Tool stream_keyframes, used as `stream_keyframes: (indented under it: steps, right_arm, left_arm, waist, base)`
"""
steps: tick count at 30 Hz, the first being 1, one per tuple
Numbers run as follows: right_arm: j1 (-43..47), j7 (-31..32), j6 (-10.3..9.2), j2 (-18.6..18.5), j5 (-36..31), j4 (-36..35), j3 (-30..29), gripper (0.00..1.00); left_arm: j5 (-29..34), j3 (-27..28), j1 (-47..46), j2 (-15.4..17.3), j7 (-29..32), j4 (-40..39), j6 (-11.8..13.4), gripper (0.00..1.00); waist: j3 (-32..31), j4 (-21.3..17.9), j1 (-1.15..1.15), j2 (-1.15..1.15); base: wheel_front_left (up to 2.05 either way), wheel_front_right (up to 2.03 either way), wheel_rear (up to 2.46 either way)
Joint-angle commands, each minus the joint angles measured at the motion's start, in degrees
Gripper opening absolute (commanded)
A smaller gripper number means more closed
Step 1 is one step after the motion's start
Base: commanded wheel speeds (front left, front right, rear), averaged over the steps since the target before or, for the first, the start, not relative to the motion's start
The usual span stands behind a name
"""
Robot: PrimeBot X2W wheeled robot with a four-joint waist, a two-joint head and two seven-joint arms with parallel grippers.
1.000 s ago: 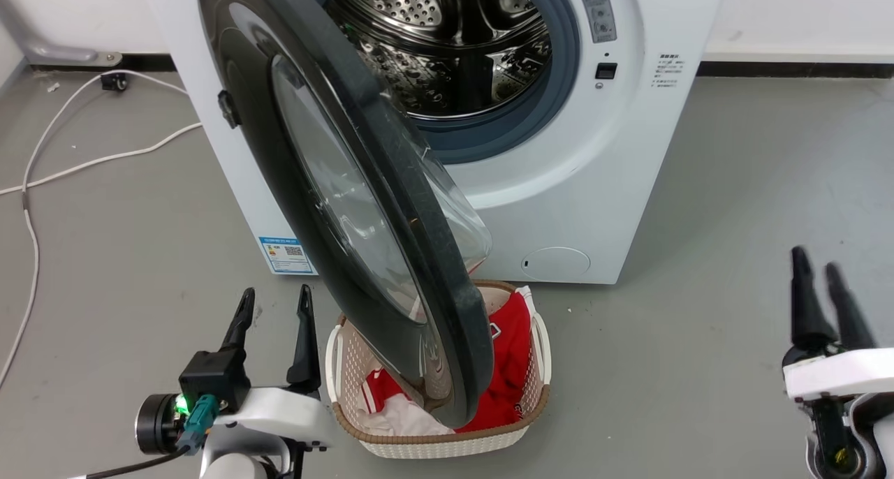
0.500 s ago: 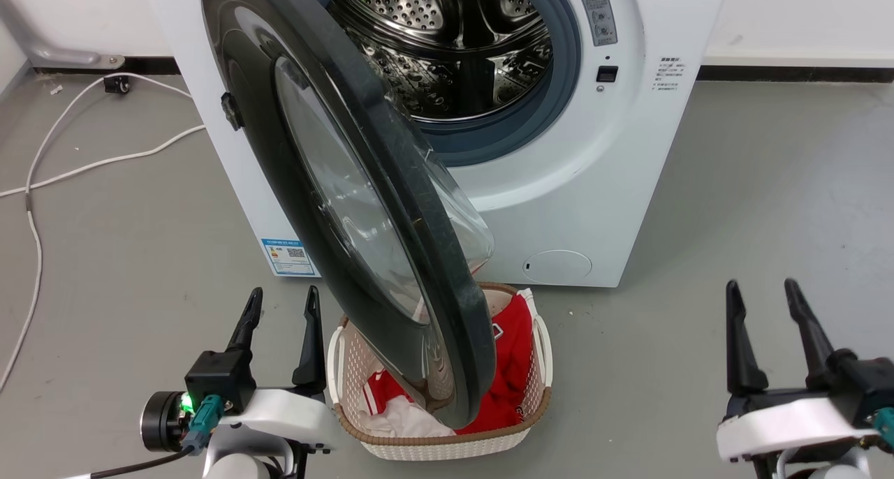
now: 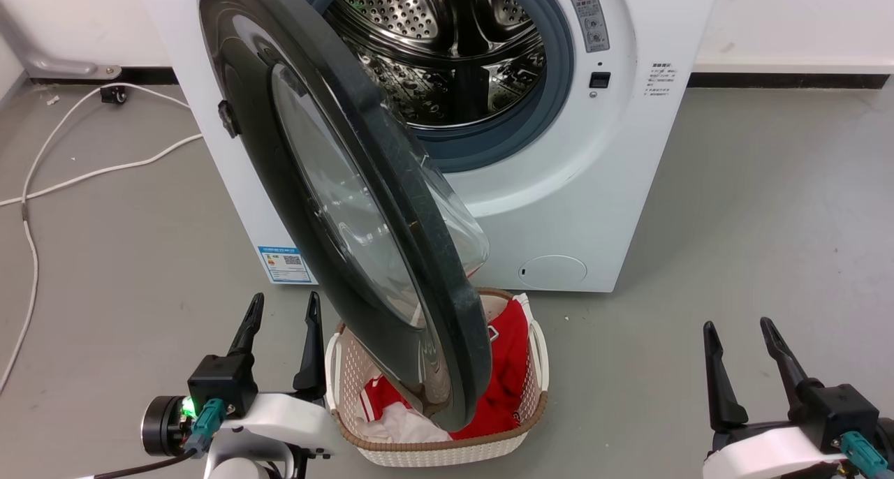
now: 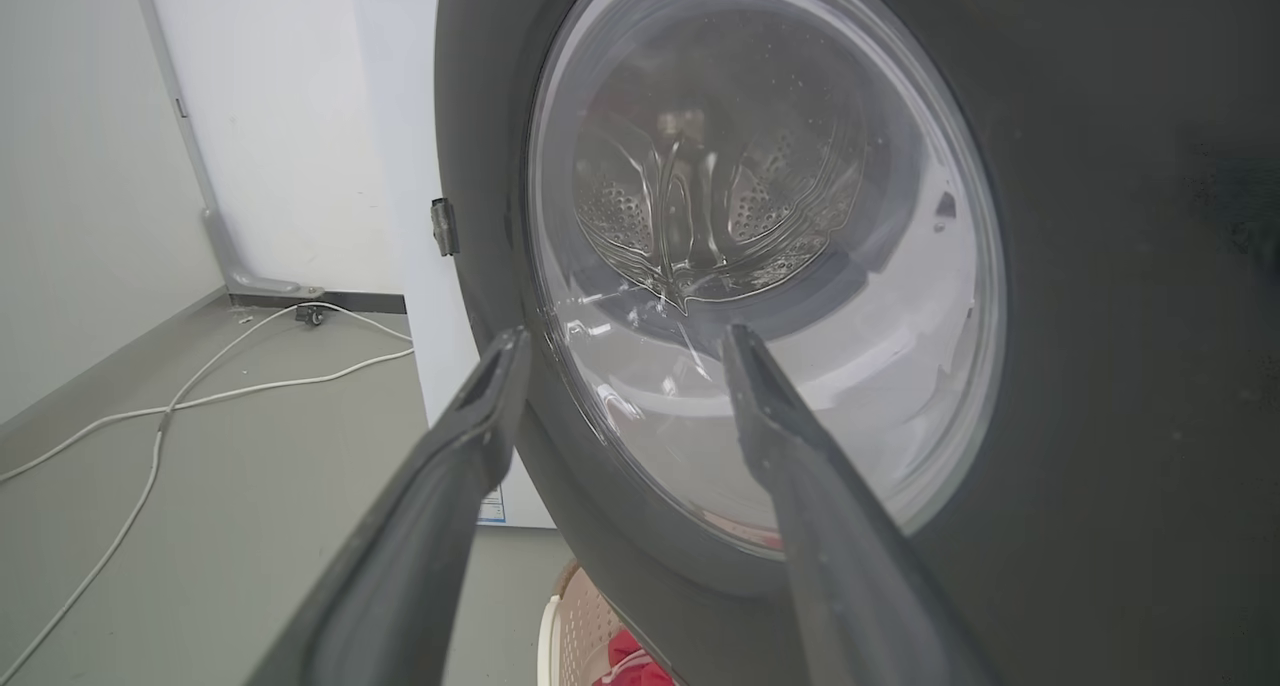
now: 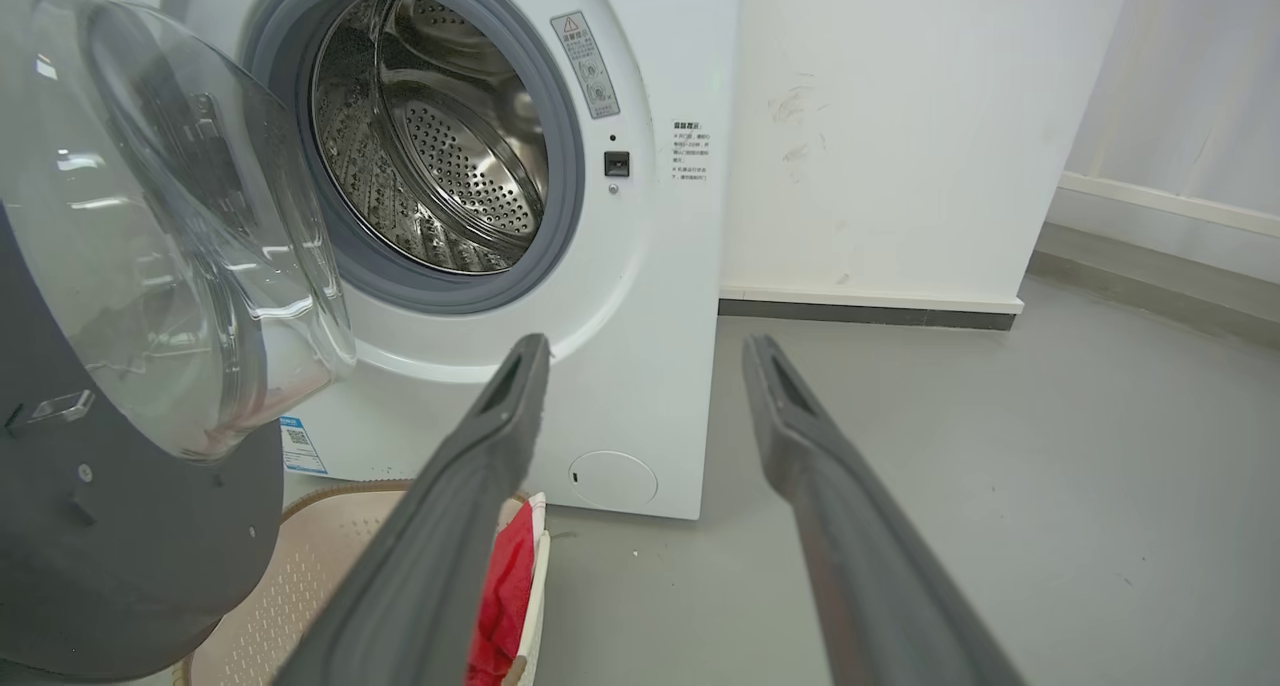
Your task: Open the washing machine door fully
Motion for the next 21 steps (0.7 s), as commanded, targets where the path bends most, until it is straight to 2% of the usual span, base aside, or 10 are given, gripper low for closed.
stream_keyframes:
  steps: [1, 7, 8, 9, 10, 11, 21]
  right_arm:
    - [0.5, -0.1, -0.04, 0.2, 0.3, 0.3, 0.1, 1.0]
    - [0.1, -0.1, -0.04, 0.2, 0.4, 0.6, 0.4, 1.0]
    - [0.1, -0.1, -0.04, 0.2, 0.4, 0.6, 0.3, 1.0]
    - [0.1, -0.1, -0.04, 0.2, 0.5, 0.6, 0.3, 1.0]
    - [0.1, -0.1, -0.04, 0.2, 0.5, 0.6, 0.3, 1.0]
    - [0.2, -0.1, -0.04, 0.2, 0.4, 0.5, 0.3, 1.0]
    - [0.1, -0.1, -0.04, 0.2, 0.5, -0.1, -0.4, 1.0]
  left_arm:
    - [0.2, 0.1, 0.5, 0.1, -0.2, 0.1, -0.1, 1.0]
    - [0.4, 0.5, 0.5, 0.1, -0.2, 0.2, -0.3, 1.0]
    - [0.5, 0.6, 0.5, 0.1, -0.2, 0.2, -0.2, 0.9]
    - [0.6, 0.7, 0.4, 0.1, -0.2, 0.2, -0.2, 0.41]
    - [0.6, 0.7, 0.4, 0.1, -0.2, 0.2, -0.2, 0.41]
    - [0.7, 0.8, 0.4, 0.1, -0.2, 0.4, -0.3, 0.0]
    - [0.4, 1.7, -0.1, 0.1, -0.2, -1.3, -0.5, 0.0]
  waist:
    - [-0.1, -0.1, 0.0, 0.0]
    - [-0.1, -0.3, 0.0, 0.0]
    - [-0.1, -0.3, 0.0, 0.0]
    - [-0.1, -0.3, 0.0, 0.0]
    - [-0.1, -0.3, 0.0, 0.0]
    - [-0.1, -0.4, 0.0, 0.0]
    - [0.1, -0.6, 0.0, 0.0]
  base:
    - [0.0, 0.0, 0.0]
    - [0.0, 0.0, 0.0]
    - [0.0, 0.0, 0.0]
    - [0.0, 0.0, 0.0]
    - [0.0, 0.0, 0.0]
    - [0.0, 0.0, 0.0]
    - [0.0, 0.0, 0.0]
